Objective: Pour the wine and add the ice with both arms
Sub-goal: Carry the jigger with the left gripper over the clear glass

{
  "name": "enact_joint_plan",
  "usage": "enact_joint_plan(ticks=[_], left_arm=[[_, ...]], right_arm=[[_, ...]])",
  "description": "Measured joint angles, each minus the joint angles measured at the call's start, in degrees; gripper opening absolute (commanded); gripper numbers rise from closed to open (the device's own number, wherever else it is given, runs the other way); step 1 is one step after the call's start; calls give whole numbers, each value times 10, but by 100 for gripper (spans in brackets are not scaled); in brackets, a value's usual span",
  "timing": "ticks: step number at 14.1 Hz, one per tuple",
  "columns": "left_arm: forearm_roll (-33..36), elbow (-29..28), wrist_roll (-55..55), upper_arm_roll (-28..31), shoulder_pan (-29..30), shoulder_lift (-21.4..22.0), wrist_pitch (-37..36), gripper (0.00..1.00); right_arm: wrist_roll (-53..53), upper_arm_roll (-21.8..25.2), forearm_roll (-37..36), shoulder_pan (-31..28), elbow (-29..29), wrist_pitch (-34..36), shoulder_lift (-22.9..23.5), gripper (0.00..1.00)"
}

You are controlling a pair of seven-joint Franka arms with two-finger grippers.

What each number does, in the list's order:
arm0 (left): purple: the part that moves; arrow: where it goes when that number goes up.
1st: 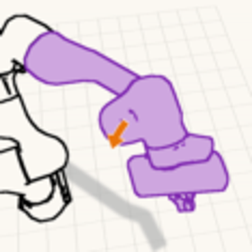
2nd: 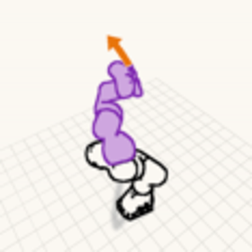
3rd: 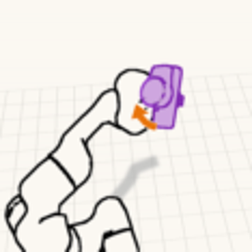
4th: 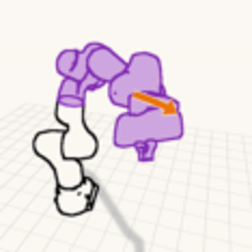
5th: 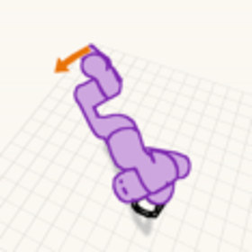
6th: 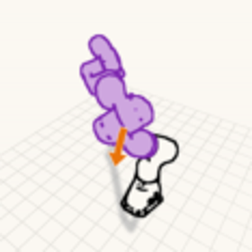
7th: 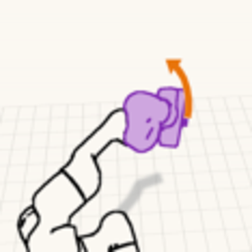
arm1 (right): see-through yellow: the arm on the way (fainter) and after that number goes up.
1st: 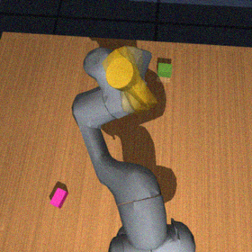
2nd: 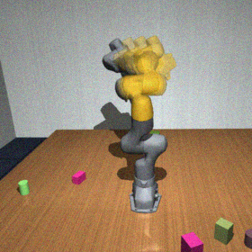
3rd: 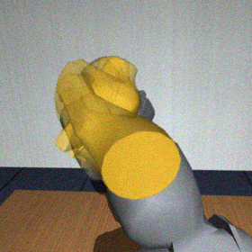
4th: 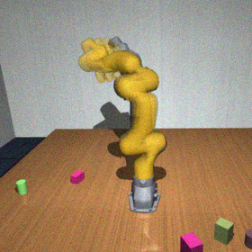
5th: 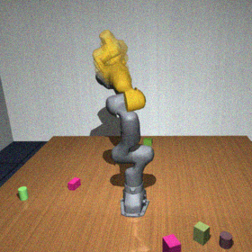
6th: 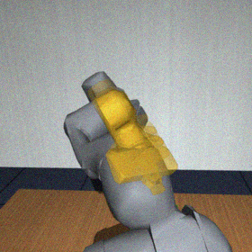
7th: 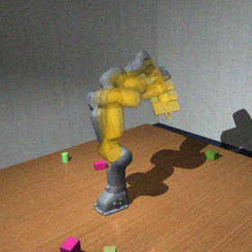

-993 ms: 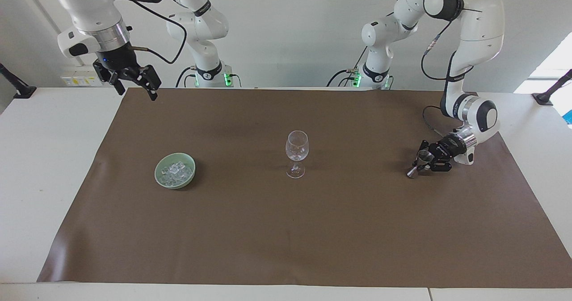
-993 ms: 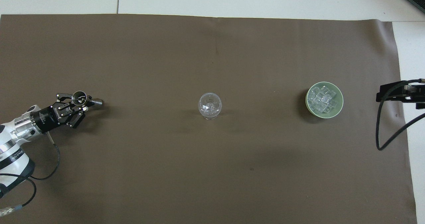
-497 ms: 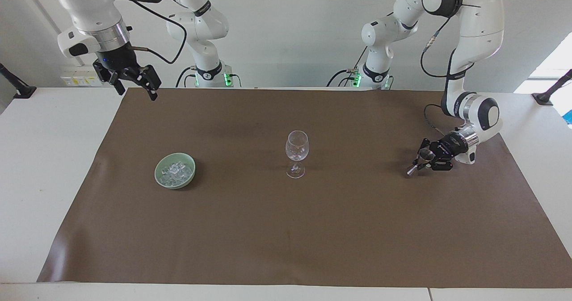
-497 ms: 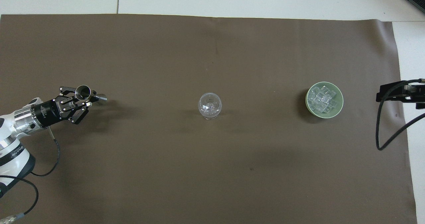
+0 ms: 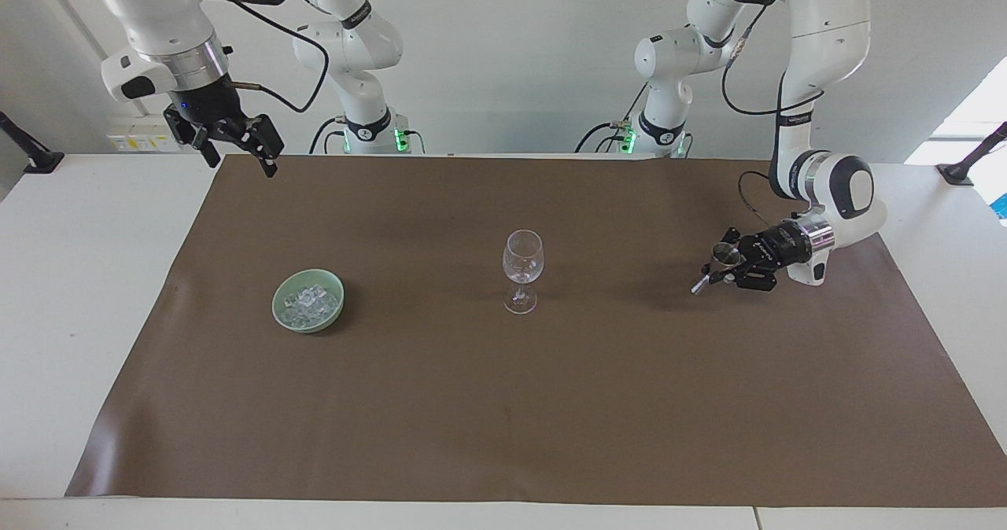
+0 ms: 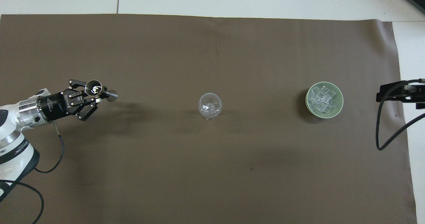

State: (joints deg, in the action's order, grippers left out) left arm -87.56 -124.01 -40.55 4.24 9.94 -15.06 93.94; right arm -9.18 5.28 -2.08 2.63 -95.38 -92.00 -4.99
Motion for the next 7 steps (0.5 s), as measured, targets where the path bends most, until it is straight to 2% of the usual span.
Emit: enact_joint_plan(ticks=[7], left_arm=[[0,1,-46,-1,-91,53,65,0]], right_arm=[[0,0,0,0,0,0,0,100]])
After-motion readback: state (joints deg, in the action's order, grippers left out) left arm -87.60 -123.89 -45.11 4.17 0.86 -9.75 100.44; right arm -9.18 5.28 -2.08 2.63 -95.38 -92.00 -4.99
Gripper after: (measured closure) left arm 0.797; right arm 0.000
